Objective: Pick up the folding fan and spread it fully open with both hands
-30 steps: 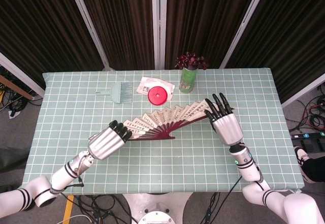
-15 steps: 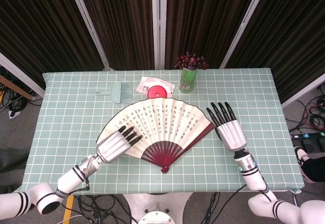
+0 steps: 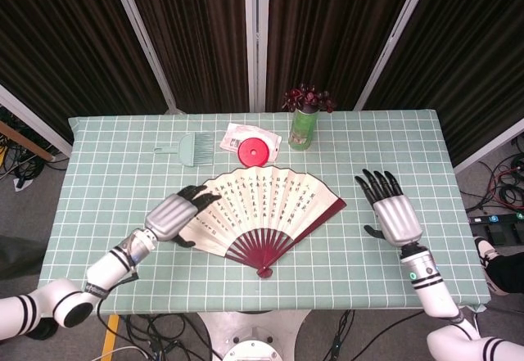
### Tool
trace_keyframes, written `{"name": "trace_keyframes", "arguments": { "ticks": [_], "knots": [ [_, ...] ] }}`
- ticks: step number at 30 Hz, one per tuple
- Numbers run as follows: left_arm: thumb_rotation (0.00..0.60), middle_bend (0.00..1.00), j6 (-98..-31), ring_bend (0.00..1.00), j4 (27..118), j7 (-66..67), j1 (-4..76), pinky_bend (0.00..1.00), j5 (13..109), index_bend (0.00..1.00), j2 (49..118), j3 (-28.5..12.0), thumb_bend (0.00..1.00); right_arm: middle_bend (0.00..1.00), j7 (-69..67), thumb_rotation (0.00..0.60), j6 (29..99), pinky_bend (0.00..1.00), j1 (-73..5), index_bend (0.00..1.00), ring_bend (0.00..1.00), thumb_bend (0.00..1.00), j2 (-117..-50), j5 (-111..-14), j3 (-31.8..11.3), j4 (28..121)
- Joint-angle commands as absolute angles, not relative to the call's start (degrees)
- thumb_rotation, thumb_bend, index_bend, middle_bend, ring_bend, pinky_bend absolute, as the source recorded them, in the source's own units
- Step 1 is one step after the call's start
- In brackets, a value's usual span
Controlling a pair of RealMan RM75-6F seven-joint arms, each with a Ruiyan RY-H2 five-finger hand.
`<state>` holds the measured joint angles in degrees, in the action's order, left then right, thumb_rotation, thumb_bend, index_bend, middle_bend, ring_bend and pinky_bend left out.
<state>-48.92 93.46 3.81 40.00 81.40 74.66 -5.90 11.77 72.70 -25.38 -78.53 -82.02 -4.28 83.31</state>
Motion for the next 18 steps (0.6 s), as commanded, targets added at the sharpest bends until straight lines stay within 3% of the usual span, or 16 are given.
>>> {"name": "trace_keyframes", "arguments": {
  "ticks": [1, 4, 11, 18],
  "knots": [
    [0.600, 0.17, -61.19, 0.05, 89.17, 2.28, 32.95, 0.11, 78.86, 0.11, 73.17, -6.94, 0.00, 0.03, 2.32, 0.600, 73.37, 0.00, -23.05, 0.00, 0.00, 0.22, -72.74, -83.45, -3.56, 85.82],
    [0.600, 0.19, -68.30, 0.07, 85.39, 4.50, 28.02, 0.12, 77.17, 0.16, 73.16, -6.30, 0.00, 0.06, -2.51, 0.600, 75.35, 0.00, -20.84, 0.00, 0.00, 0.30, -69.17, -83.71, -3.16, 86.34],
    [0.600, 0.19, -82.01, 0.10, 83.50, 9.86, 16.83, 0.14, 75.26, 0.21, 72.08, -3.22, 0.00, 0.08, -7.22, 0.600, 83.68, 0.00, -13.87, 0.00, 0.00, 0.31, -65.24, -84.53, -1.86, 87.47],
    [0.600, 0.19, -91.30, 0.10, 88.73, 14.07, 7.20, 0.14, 76.34, 0.21, 71.32, 1.54, 0.00, 0.08, -9.99, 0.600, 87.66, 0.00, -7.86, 0.01, 0.00, 0.31, -62.77, -84.50, 0.46, 89.63]
  ]
}}
